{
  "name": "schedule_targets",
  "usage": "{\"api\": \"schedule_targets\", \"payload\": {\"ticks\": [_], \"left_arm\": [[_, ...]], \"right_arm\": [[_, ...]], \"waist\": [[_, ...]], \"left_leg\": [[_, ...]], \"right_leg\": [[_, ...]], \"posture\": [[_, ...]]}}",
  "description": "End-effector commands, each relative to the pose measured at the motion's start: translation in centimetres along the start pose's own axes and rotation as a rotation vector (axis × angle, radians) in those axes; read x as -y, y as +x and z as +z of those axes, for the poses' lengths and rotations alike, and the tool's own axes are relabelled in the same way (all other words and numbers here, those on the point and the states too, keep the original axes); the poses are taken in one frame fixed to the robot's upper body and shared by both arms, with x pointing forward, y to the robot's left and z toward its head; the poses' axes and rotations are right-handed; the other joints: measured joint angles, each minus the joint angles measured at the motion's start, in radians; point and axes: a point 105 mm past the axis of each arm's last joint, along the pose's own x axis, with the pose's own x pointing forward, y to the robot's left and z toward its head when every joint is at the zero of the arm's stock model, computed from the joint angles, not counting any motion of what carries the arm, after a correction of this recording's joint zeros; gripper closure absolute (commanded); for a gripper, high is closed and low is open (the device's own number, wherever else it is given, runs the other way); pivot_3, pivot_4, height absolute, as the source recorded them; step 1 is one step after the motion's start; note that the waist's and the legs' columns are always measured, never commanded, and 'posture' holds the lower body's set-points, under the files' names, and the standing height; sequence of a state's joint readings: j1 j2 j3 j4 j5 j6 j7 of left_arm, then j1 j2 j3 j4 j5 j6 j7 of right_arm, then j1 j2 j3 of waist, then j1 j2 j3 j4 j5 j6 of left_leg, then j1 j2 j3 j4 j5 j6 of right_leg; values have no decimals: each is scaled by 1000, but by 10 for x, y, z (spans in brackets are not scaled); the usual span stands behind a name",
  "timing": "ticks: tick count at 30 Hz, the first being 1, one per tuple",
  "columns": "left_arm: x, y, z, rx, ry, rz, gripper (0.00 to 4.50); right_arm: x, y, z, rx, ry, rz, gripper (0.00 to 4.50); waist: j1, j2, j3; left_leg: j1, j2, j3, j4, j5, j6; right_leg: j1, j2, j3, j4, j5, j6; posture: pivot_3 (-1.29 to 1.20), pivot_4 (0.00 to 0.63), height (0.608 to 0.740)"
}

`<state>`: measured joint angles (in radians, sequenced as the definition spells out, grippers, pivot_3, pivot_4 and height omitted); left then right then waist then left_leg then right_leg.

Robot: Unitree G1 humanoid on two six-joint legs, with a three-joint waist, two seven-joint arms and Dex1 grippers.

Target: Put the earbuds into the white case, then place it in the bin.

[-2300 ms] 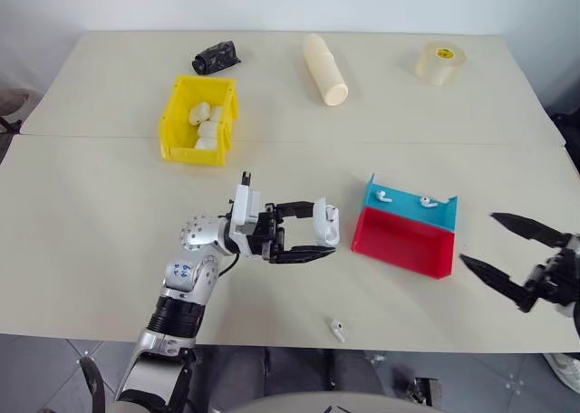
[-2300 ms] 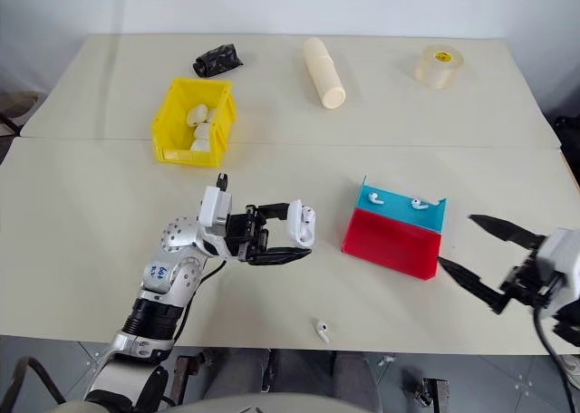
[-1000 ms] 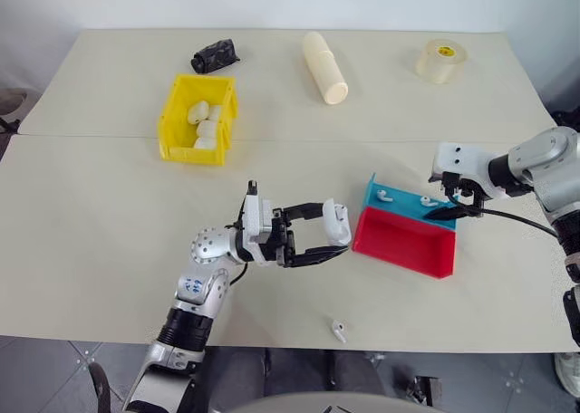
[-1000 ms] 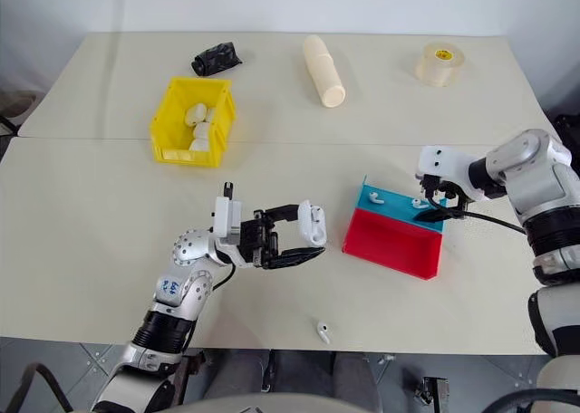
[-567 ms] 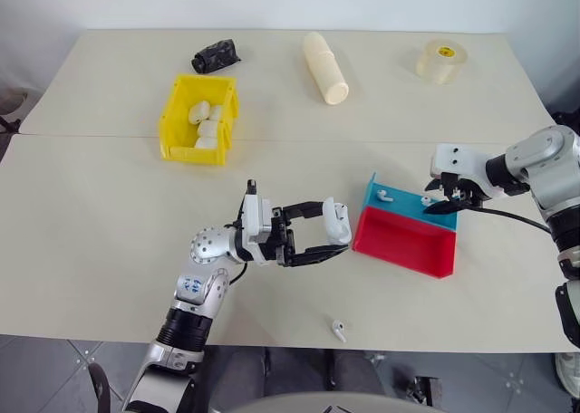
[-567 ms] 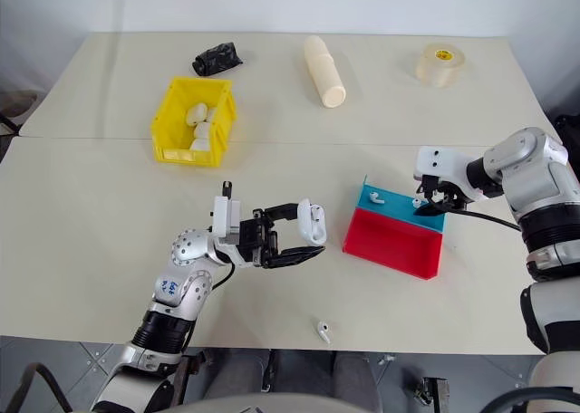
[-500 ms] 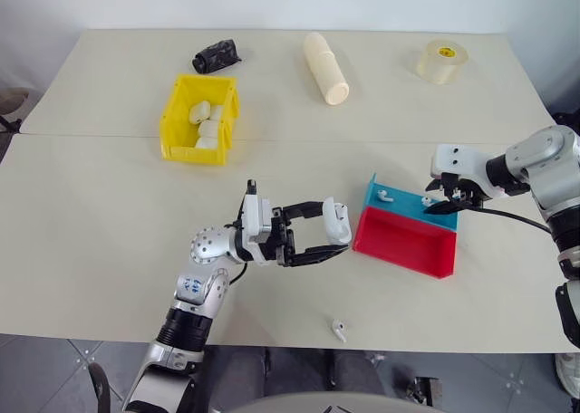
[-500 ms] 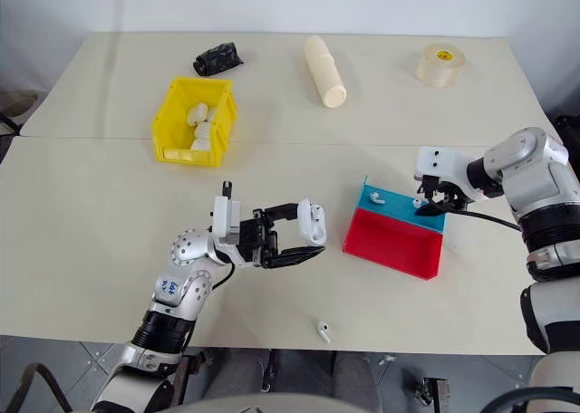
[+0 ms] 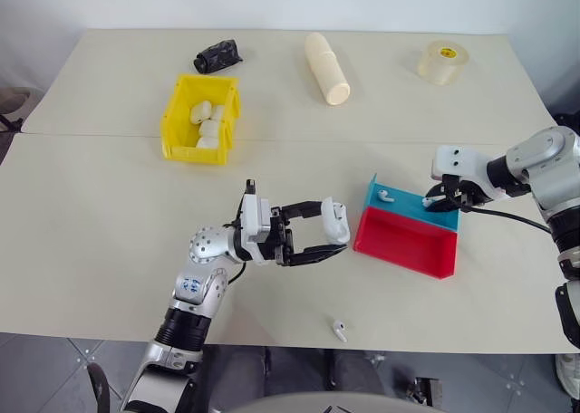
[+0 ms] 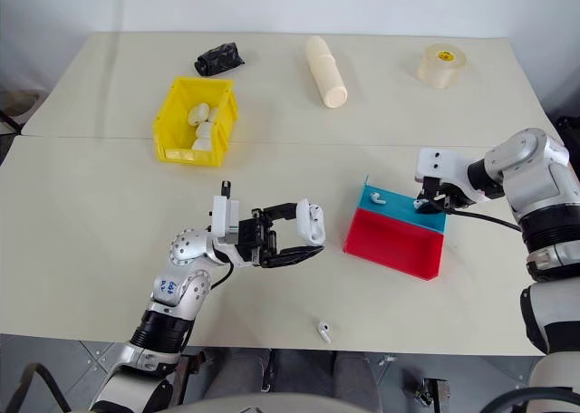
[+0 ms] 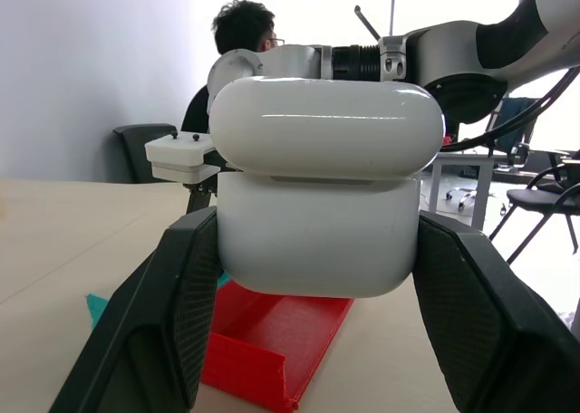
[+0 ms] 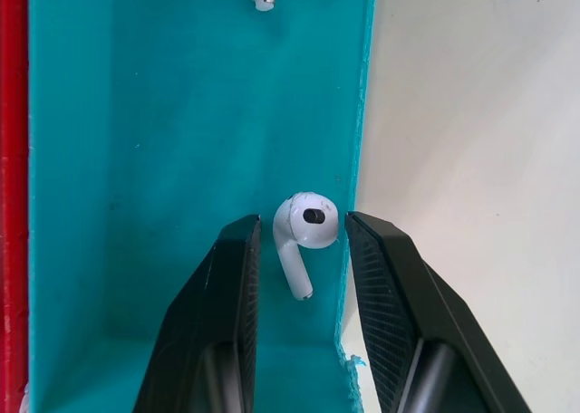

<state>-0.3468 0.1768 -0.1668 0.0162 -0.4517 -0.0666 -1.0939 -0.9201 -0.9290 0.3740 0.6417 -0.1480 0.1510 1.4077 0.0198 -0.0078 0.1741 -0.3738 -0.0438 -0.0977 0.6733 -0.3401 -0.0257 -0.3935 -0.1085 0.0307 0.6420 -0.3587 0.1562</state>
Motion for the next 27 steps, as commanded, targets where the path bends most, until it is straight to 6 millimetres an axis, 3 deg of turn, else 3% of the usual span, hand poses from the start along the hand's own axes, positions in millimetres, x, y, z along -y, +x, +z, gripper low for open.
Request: {"api": "schedule_targets", "payload": {"ticks": [1, 9, 13, 18, 21, 24, 27], "left_arm": [[0, 3, 12, 35, 49, -11, 1697], [0, 3, 12, 34, 50, -13, 1697], [0, 3, 12, 33, 51, -15, 1697], [0, 3, 12, 33, 48, -20, 1697], [0, 4, 12, 33, 47, -24, 1697], [-2, 3, 13, 32, 44, -23, 1697], [-3, 2, 13, 27, 36, -26, 1697]], "right_arm": [[0, 3, -7, -19, 15, -7, 2990], [-1, 5, -4, -6, 4, -5, 2990], [-4, 6, -6, -9, 11, 3, 3986], [-1, 0, 0, 47, -1, -42, 3983], [-3, -16, 17, 168, -33, -64, 3983], [-13, -41, 49, 395, -25, -75, 3983], [-42, -63, 81, 662, -21, -28, 3983]], "waist": [[0, 0, 0], [0, 0, 0], [0, 0, 0], [0, 0, 0], [0, 0, 0], [1, 1, 0], [4, 1, 1]], "left_leg": [[0, 0, 0, 0, 0, 0], [0, 0, 0, 0, 0, 0], [0, 0, 0, 0, 0, 0], [0, 0, 0, 0, 0, 0], [0, 0, 0, 0, 0, 0], [0, 0, 0, -1, 0, 0], [-1, 0, 0, -1, 0, 0]], "right_leg": [[0, 0, 0, 0, 0, 0], [0, 0, 0, 0, 0, 0], [0, 0, 0, 0, 0, 0], [0, 0, 0, 0, 0, 0], [0, 0, 0, 1, 0, 0], [-1, 0, 0, 1, 0, 0], [-1, 0, 0, 0, 0, 0]], "posture": [[0, 150, 740], [0, 150, 740], [0, 150, 740], [0, 150, 740], [0, 150, 740], [0, 150, 740], [0, 150, 740]]}}
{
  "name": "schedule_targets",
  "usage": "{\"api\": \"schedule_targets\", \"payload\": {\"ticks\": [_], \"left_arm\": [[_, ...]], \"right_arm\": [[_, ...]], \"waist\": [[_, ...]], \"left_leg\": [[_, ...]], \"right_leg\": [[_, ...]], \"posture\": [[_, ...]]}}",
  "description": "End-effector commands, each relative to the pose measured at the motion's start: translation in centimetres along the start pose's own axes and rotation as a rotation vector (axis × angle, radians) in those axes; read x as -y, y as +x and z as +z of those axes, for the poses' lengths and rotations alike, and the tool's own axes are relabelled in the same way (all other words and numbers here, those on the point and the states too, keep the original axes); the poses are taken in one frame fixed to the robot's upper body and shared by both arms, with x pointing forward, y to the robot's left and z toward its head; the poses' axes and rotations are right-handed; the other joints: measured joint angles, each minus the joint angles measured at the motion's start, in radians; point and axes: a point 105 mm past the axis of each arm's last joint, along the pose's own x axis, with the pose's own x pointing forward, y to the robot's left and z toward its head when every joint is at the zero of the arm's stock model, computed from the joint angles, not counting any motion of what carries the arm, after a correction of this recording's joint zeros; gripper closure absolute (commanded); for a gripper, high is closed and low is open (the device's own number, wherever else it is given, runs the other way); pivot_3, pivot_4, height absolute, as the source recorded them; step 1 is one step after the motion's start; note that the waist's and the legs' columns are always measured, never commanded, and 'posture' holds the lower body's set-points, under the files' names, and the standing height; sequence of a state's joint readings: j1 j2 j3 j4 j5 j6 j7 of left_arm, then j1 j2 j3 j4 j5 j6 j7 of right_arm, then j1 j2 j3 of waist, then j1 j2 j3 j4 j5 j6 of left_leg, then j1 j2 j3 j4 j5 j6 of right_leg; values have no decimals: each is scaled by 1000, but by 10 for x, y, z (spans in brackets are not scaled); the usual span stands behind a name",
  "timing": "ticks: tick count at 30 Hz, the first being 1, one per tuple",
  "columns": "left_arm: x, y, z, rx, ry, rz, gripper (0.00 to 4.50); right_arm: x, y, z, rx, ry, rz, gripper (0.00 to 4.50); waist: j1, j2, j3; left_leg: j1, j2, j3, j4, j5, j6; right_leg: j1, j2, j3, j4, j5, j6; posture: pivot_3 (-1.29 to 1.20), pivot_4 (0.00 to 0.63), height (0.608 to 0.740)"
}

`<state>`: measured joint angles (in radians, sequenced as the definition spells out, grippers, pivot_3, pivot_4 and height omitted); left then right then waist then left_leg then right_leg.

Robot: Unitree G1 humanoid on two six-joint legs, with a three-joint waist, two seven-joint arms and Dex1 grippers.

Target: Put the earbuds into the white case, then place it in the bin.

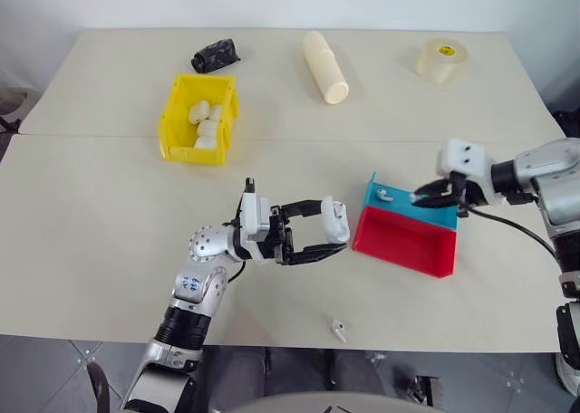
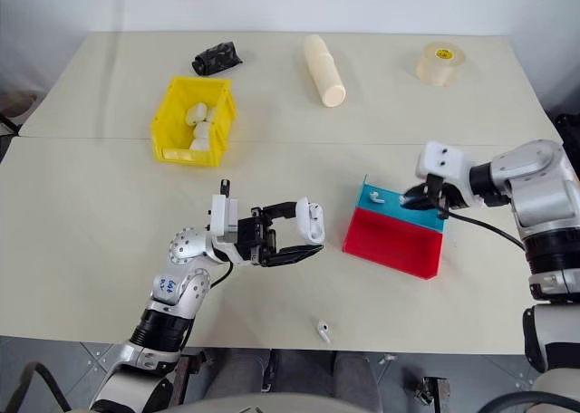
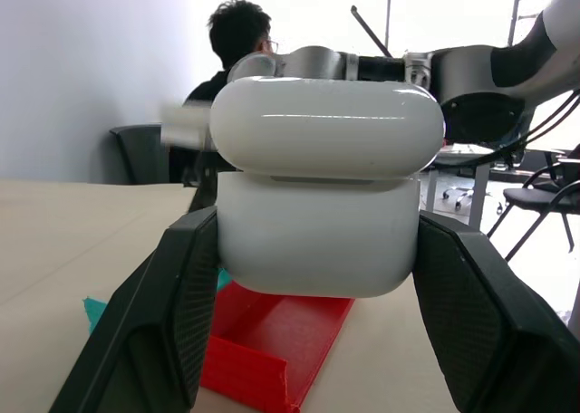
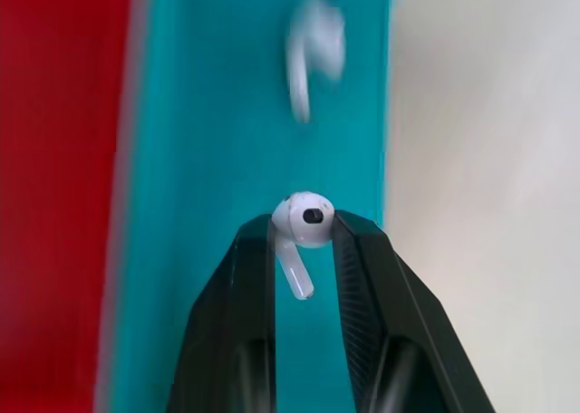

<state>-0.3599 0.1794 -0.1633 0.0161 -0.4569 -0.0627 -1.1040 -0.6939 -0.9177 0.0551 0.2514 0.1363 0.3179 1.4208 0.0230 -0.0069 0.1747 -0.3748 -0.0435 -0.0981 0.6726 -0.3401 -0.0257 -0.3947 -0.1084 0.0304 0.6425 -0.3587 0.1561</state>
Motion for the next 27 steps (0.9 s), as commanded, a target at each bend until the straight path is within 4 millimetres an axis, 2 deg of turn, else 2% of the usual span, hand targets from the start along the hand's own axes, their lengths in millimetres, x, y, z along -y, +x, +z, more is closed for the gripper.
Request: {"api": "schedule_targets", "payload": {"ticks": [1, 5, 9, 12, 18, 27], "left_arm": [[-2, 0, 10, 23, 27, -13, 1697], [-6, 2, 10, 22, 18, -13, 1697], [-11, 6, 11, 25, 16, -14, 1697], [-15, 8, 13, 33, 9, -2, 1697], [-21, 14, 19, 64, -19, 28, 1697], [-22, 18, 25, 90, -42, 25, 1697]], "right_arm": [[-27, -20, 51, 285, -24, 32, 3983], [-52, -20, 74, 508, 53, 42, 3983], [-79, -15, 100, 782, 237, 62, 3983], [-94, -8, 108, 910, 369, 54, 3983], [-113, 10, 107, 984, 495, 25, 3983], [-114, 21, 97, 990, 523, -44, 3983]], "waist": [[2, 0, 0], [3, -1, 0], [3, -1, 0], [2, -1, 0], [0, 0, 0], [-1, 0, 0]], "left_leg": [[0, 0, -1, -1, 0, 0], [0, 0, -1, 2, 0, 0], [0, -1, -2, 3, 0, 0], [0, -1, -3, 2, 0, 0], [0, -1, -3, 1, 0, 0], [0, -1, -2, 1, 0, 0]], "right_leg": [[0, 0, 0, 0, 0, 0], [2, 0, -1, 0, 0, 0], [2, -1, -1, 1, 0, 0], [1, -1, -1, 1, 0, 0], [1, 0, -1, 1, 0, 0], [1, 0, -1, 2, 0, 0]], "posture": [[0, 150, 740], [0, 150, 740], [0, 150, 740], [0, 150, 740], [0, 150, 740], [0, 150, 740]]}}
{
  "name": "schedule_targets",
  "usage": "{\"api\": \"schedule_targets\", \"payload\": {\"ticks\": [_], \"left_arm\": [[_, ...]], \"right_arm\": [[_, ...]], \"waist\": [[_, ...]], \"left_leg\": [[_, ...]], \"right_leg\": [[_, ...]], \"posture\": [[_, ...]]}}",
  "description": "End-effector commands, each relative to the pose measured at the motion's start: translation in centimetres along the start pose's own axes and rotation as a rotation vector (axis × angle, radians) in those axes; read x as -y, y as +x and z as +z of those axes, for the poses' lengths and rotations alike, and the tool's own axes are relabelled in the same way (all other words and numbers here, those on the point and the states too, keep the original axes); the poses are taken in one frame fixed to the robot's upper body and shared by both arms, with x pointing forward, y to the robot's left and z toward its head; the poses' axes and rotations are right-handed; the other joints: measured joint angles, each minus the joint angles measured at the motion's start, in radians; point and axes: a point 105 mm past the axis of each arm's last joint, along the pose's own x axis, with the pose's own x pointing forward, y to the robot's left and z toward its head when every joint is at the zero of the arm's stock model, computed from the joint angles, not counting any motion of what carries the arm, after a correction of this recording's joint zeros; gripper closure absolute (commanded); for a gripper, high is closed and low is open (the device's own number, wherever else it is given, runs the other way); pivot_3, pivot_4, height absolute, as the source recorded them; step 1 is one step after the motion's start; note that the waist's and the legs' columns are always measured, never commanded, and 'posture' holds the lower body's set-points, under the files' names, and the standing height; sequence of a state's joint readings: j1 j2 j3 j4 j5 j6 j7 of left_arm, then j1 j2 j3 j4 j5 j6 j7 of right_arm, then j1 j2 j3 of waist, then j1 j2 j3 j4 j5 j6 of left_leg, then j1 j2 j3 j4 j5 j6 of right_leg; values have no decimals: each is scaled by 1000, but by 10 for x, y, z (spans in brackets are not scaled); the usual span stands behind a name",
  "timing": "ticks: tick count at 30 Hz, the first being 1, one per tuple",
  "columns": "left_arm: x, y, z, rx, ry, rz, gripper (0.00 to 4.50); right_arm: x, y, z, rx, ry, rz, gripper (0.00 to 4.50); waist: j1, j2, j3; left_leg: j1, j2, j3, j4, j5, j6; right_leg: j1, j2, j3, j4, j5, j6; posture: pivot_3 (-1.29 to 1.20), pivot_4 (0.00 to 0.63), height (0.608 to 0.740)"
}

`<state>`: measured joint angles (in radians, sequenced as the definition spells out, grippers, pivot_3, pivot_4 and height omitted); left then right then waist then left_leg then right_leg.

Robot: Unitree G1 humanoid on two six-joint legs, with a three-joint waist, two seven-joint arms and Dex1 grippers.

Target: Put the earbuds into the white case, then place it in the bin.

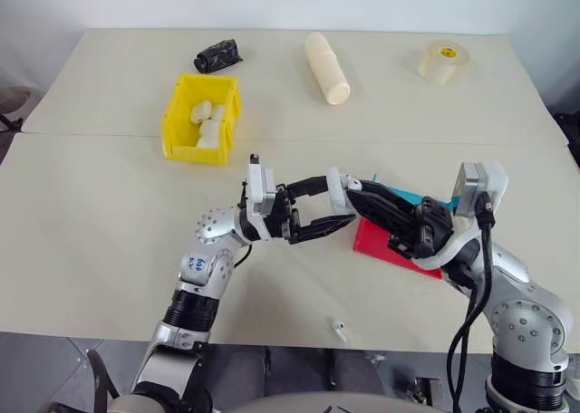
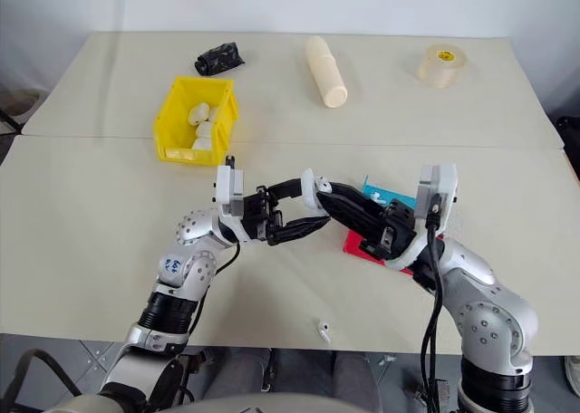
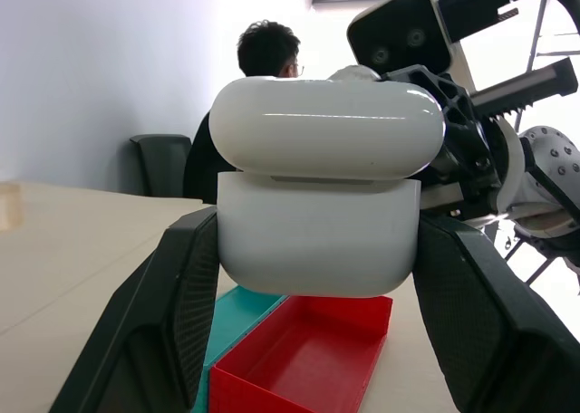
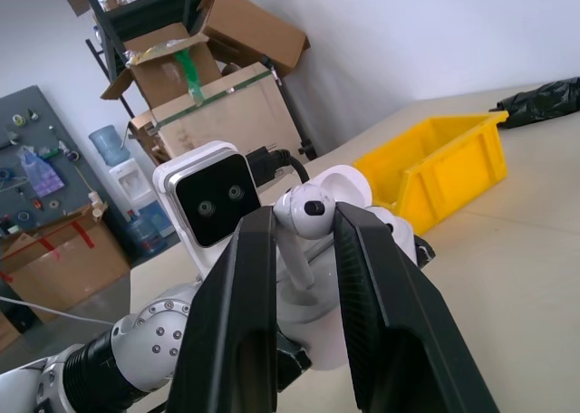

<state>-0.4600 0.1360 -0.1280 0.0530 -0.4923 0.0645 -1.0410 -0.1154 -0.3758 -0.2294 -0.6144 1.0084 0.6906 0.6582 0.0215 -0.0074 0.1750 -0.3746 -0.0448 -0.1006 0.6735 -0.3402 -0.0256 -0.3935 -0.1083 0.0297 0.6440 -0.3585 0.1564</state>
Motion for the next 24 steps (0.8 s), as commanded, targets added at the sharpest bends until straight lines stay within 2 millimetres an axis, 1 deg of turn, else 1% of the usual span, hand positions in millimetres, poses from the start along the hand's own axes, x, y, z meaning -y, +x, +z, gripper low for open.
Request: {"api": "schedule_targets", "payload": {"ticks": [1, 5, 9, 10, 11, 12, 15, 18, 20, 23, 24], "left_arm": [[3, 5, 15, 53, 32, -30, 1697], [2, 7, 17, 61, 32, -30, 1697], [3, 8, 18, 76, 26, -31, 1697], [4, 8, 19, 79, 24, -35, 1697], [5, 8, 19, 81, 21, -40, 1697], [6, 8, 19, 85, 18, -45, 1697], [7, 7, 19, 81, 13, -53, 1697], [5, 0, 18, 47, 20, -43, 1697], [2, -8, 16, -3, 39, -30, 1697], [-2, -23, 12, -146, 102, -42, 1697], [-2, -27, 9, -199, 114, -49, 1697]], "right_arm": [[-4, 2, 4, 32, -39, 7, 3983], [-7, 1, -5, 17, -23, 14, 3983], [-10, -1, -18, -21, -8, 15, 3983], [-9, -2, -22, -31, 20, 6, 3983], [-10, -3, -24, -41, 39, 6, 3633], [-8, -3, -23, -37, 15, -4, 3221], [-10, -4, -19, -52, -40, 15, 2212], [-8, -14, -12, -93, -85, 17, 1236], [1, -23, -2, -111, -131, -16, 1236], [9, -34, 11, -178, -204, -34, 1236], [11, -36, 13, -209, -230, -31, 1425]], "waist": [[0, 0, 0], [0, 0, 0], [1, 0, 0], [0, 0, 0], [0, 0, 0], [0, 0, 0], [0, 0, 0], [0, 0, 0], [1, 0, 0], [1, 0, 0], [-1, 0, 0]], "left_leg": [[0, 0, 0, 0, 0, 0], [0, 0, 0, -1, 0, 0], [0, 0, 0, -1, 0, 0], [0, 0, 0, 0, 0, 0], [0, 0, 0, 0, 0, 0], [0, 0, 0, 0, 0, 0], [0, 0, 0, -1, 0, 0], [0, 0, 0, -1, 0, 0], [0, 0, 0, -1, 0, 0], [0, 0, 0, -1, 0, 0], [1, 0, 1, -2, 0, 0]], "right_leg": [[0, 0, 0, 0, 0, 0], [0, 0, 0, 0, 0, 0], [0, 0, 0, 0, 0, 0], [0, 0, 0, 0, 0, 0], [0, 0, 0, 0, 0, 0], [0, 0, 0, 0, 0, 0], [0, 0, 0, 0, 0, 0], [0, 0, 0, -1, 0, 0], [0, 0, 0, -1, 0, 0], [0, 0, 0, -1, 0, 0], [0, 0, 0, -1, 0, 0]], "posture": [[0, 150, 740], [0, 150, 740], [0, 150, 740], [0, 150, 740], [0, 150, 740], [0, 150, 740], [0, 150, 740], [0, 150, 740], [0, 150, 740], [0, 150, 740], [0, 150, 740]]}}
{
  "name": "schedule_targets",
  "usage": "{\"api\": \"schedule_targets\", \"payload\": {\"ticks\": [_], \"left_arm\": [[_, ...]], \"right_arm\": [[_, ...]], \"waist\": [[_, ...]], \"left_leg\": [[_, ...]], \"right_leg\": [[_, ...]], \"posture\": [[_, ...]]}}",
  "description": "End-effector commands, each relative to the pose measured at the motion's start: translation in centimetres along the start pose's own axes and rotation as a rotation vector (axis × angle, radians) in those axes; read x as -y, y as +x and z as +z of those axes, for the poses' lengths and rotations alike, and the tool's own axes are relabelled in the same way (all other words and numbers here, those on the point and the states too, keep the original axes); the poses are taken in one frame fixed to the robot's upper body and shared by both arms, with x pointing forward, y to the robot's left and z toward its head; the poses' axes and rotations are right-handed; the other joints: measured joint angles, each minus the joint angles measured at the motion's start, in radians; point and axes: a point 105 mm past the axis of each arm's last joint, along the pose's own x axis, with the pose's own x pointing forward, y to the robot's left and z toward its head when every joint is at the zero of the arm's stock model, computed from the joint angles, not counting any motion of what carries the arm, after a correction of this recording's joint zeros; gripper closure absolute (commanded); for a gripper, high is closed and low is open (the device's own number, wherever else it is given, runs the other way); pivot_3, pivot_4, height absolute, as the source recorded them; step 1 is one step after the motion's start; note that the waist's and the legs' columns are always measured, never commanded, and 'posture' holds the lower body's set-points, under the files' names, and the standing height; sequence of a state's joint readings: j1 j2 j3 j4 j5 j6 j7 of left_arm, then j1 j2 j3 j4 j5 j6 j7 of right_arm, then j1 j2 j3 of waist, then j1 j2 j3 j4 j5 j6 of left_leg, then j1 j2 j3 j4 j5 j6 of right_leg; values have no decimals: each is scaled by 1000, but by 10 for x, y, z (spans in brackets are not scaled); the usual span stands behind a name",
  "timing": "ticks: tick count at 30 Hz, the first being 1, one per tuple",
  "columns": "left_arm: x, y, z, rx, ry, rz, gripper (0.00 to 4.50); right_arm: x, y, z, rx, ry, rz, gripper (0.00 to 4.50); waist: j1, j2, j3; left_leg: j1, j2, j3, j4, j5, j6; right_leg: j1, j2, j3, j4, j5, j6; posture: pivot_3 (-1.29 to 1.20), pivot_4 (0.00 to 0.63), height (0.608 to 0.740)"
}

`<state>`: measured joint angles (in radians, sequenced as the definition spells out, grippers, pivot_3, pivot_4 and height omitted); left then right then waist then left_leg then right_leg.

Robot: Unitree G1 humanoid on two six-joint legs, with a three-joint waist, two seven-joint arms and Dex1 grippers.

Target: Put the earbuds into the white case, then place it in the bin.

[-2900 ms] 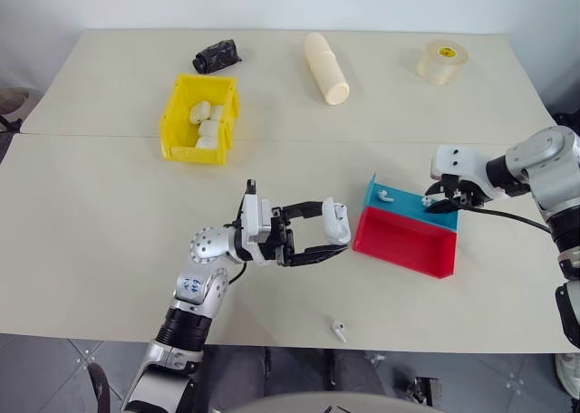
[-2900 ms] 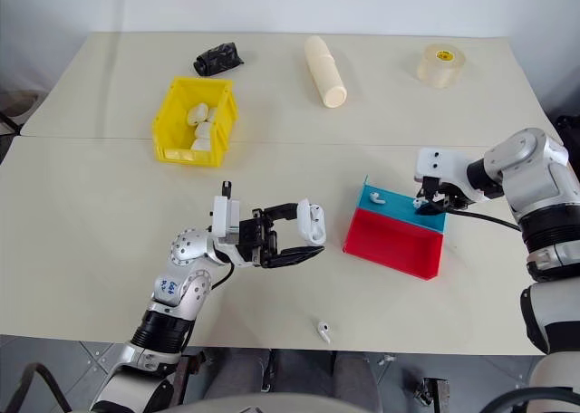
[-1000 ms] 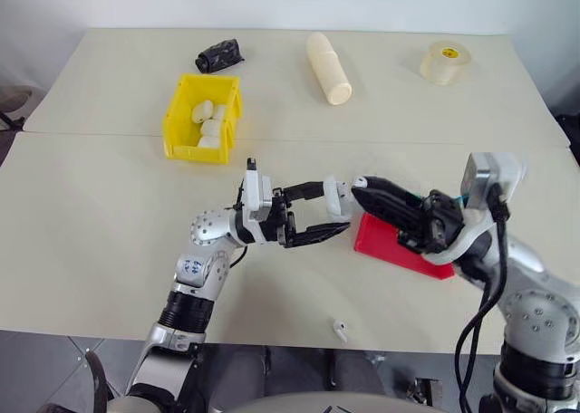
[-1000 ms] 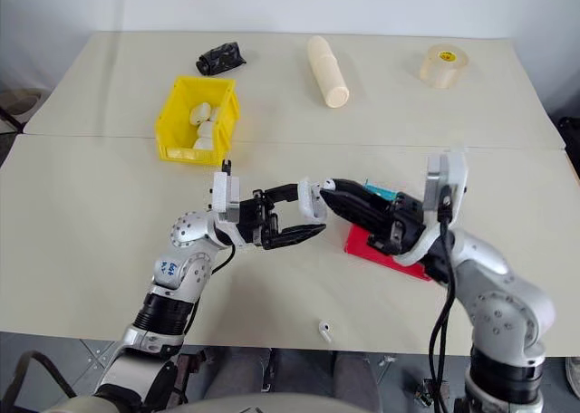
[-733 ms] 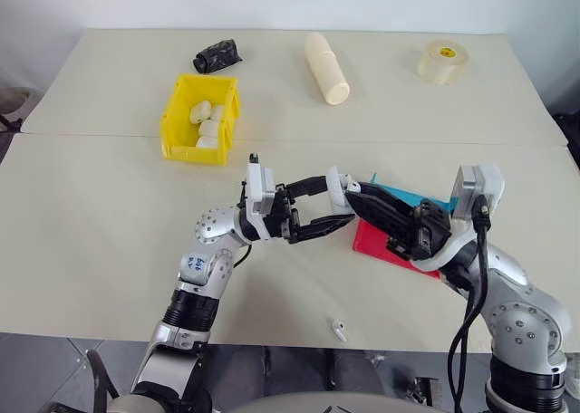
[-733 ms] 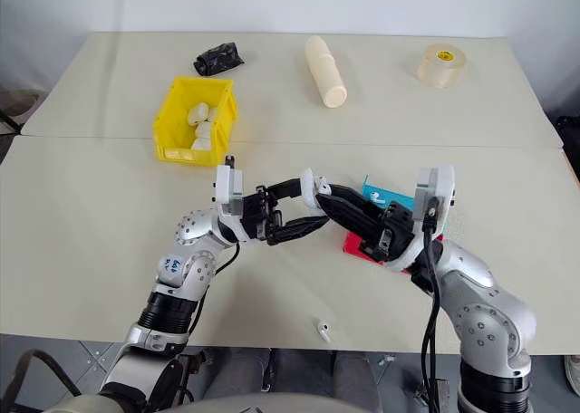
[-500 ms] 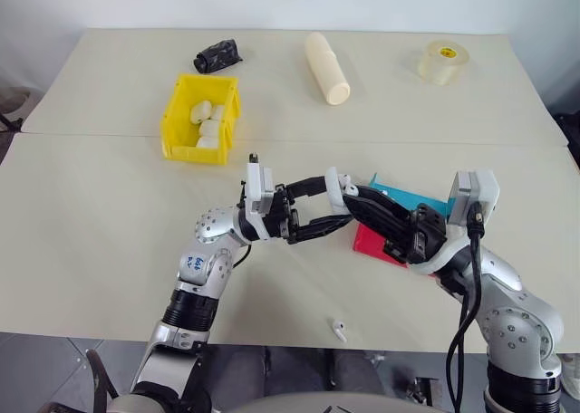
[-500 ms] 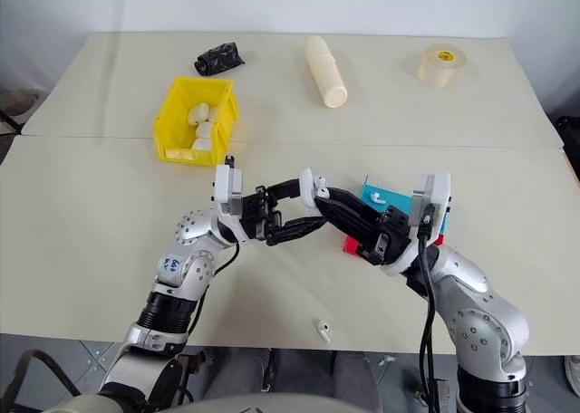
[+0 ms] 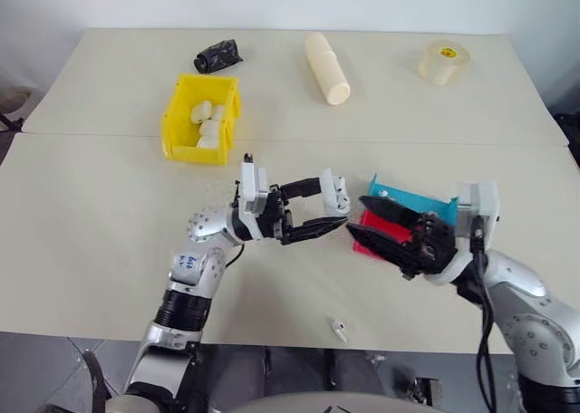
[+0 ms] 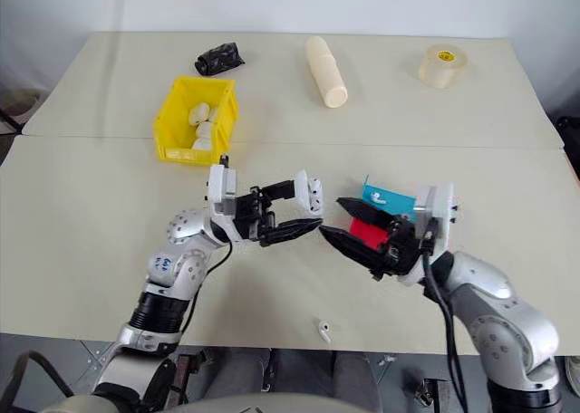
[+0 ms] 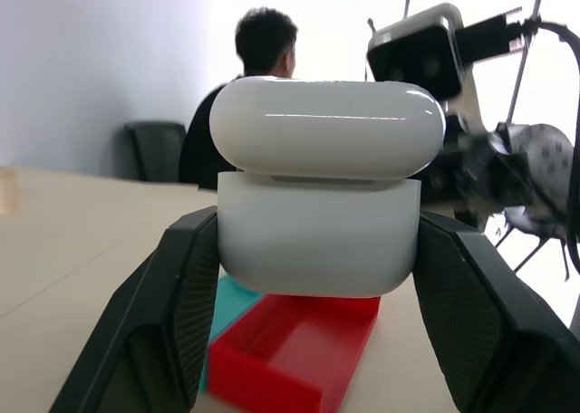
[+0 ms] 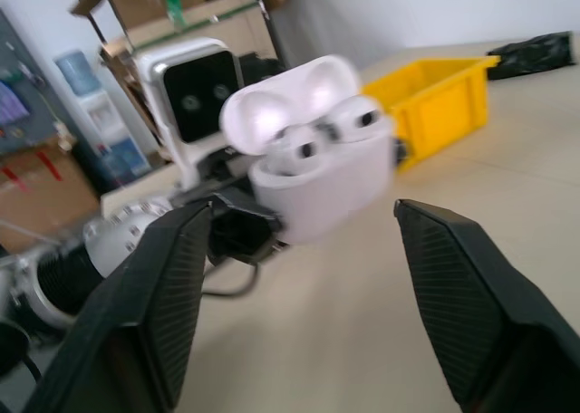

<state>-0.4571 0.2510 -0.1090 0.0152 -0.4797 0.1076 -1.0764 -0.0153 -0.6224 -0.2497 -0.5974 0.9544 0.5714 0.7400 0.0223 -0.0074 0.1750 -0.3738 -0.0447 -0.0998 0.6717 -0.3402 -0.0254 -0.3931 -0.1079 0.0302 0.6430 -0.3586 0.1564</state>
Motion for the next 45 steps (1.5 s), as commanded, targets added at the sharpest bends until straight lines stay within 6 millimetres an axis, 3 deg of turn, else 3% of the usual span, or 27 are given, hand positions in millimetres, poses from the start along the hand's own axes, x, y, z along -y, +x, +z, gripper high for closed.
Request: {"api": "schedule_targets", "payload": {"ticks": [1, 5, 9, 15, 21, 24, 30, 34, 38, 42, 45], "left_arm": [[-1, -10, 4, -131, 117, -35, 1697], [3, -23, -8, -357, 207, -160, 1697], [10, -25, -17, -489, 179, -252, 1697], [19, 0, -19, -505, 150, -285, 1697], [20, 8, -17, -494, 155, -270, 1697], [16, 5, -14, -475, 156, -234, 1697], [14, -7, 0, -366, 142, -160, 1697], [7, -19, 12, -262, 111, -20, 1697], [-9, -45, 20, -197, 82, 259, 1697], [-31, -93, 42, 94, 33, 762, 1697], [-30, -120, 38, 102, 46, 939, 1697]], "right_arm": [[3, -9, 12, -72, -103, 24, 1645], [-4, -4, 15, -185, -203, 119, 2872], [-14, 16, 13, -222, -245, 199, 4398], [-34, 51, -4, -258, -262, 307, 4457], [-33, 62, -19, -326, -253, 290, 4457], [-25, 55, -24, -344, -250, 269, 4457], [-9, 16, -29, -305, -217, 213, 4457], [-2, 0, -17, -172, -205, 158, 4457], [5, -9, -1, -84, -257, 85, 3547], [8, -16, 5, -60, -347, 23, 2230], [3, -15, 5, -47, -393, 14, 1234]], "waist": [[-1, 0, 0], [-1, 0, 0], [0, 0, 0], [0, -1, 0], [0, -1, 0], [1, -1, 0], [2, -1, 1], [0, -1, 1], [-5, -1, 1], [1, -2, 1], [4, -3, 1]], "left_leg": [[0, 0, 0, -1, 0, 0], [1, 1, 1, -3, 0, 0], [1, 1, 1, -4, 0, 0], [0, 1, 0, -4, 0, 0], [0, 0, 0, -4, 0, 0], [0, 0, 0, -4, 0, 0], [0, -1, 0, -5, 0, 1], [0, 0, 0, -5, 0, 1], [2, 2, 1, -5, 1, 1], [2, 2, 1, -4, 1, 0], [2, 1, 1, -4, 1, 0]], "right_leg": [[0, 0, 0, 0, 0, 0], [0, 1, 1, -1, 0, 0], [1, 1, 1, -2, 0, 0], [0, 0, 0, -3, 0, 0], [0, 0, 0, -3, 0, 0], [0, 0, 0, -3, 0, 0], [0, -1, 0, -4, 0, 0], [0, -1, 0, -4, 0, 0], [1, 1, 1, -2, 0, 0], [0, 1, 2, -2, 0, 0], [1, 0, 1, -2, 0, 0]], "posture": [[0, 150, 740], [0, 150, 740], [0, 150, 740], [0, 150, 740], [0, 150, 740], [0, 150, 740], [0, 150, 740], [0, 150, 740], [0, 150, 740], [0, 150, 740], [0, 150, 740]]}}
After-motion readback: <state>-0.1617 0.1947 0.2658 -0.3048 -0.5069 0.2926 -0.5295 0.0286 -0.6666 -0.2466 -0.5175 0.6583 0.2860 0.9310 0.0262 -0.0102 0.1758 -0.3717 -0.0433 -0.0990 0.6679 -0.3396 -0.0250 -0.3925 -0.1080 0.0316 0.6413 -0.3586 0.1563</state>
